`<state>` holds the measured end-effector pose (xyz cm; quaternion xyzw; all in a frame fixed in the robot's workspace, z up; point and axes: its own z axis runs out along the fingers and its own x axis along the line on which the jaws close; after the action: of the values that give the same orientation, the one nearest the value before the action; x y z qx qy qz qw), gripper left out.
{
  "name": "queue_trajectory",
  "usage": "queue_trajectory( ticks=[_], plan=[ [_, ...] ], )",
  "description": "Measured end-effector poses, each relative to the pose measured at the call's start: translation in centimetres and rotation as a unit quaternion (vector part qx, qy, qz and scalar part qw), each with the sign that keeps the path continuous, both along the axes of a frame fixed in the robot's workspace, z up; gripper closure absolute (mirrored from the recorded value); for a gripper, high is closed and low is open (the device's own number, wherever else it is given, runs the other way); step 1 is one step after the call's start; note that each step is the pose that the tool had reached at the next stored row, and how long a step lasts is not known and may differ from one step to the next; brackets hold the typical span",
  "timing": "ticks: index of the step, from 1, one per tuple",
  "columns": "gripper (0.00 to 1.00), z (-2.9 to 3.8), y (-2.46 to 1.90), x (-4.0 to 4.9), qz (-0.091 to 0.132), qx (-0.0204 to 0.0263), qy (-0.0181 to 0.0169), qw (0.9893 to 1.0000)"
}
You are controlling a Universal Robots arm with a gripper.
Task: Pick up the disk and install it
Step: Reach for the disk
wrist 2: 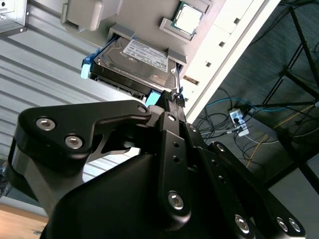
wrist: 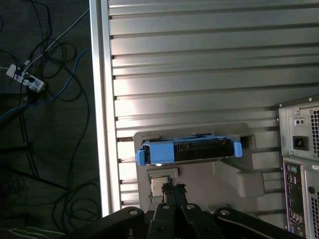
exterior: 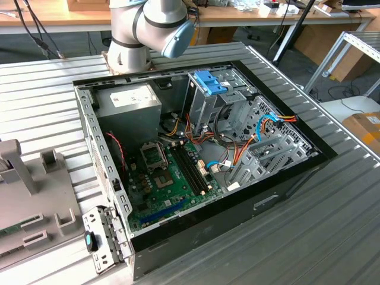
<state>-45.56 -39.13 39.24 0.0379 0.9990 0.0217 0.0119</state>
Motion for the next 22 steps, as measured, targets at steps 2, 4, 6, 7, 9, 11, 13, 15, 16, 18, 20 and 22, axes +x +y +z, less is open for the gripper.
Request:
queue_trajectory(
  ticks=[2, 4, 6, 7, 9, 11, 13, 15, 16, 18, 20, 22],
  plan=[
    [0.89, 0.0, 0.05, 0.01, 0.0, 0.0, 0.0, 1.0],
    [0.89, -0.02, 0.26, 0.07, 0.0, 0.0, 0.0, 1.0],
    [0.89, -0.02, 0.47, 0.09, 0.0, 0.0, 0.0, 1.0],
    [0.89, -0.02, 0.59, 0.09, 0.0, 0.0, 0.0, 1.0],
    [0.89, -0.06, 1.05, 0.09, 0.0, 0.0, 0.0, 1.0],
    [0.89, -0.18, 1.67, 0.09, 0.0, -0.0006, 0.0, 1.0],
    [0.89, -0.3, 1.83, 0.09, 0.0, -0.0015, 0.0001, 1.0],
    [0.89, -0.41, 1.91, 0.09, 0.0, -0.0042, 0.0007, 1.0],
    [0.89, -0.51, 1.98, 0.09, 0.0, -0.0068, 0.0018, 1.0],
    [0.89, -0.52, 1.97, 0.09, 0.0, -0.0077, 0.0018, 1.0],
    [0.89, -0.52, 1.98, 0.09, 0.0, -0.0078, 0.0018, 1.0],
    [0.89, -0.54, 1.98, 0.1, 0.0, -0.01, 0.0049, 0.9999]
  ],
)
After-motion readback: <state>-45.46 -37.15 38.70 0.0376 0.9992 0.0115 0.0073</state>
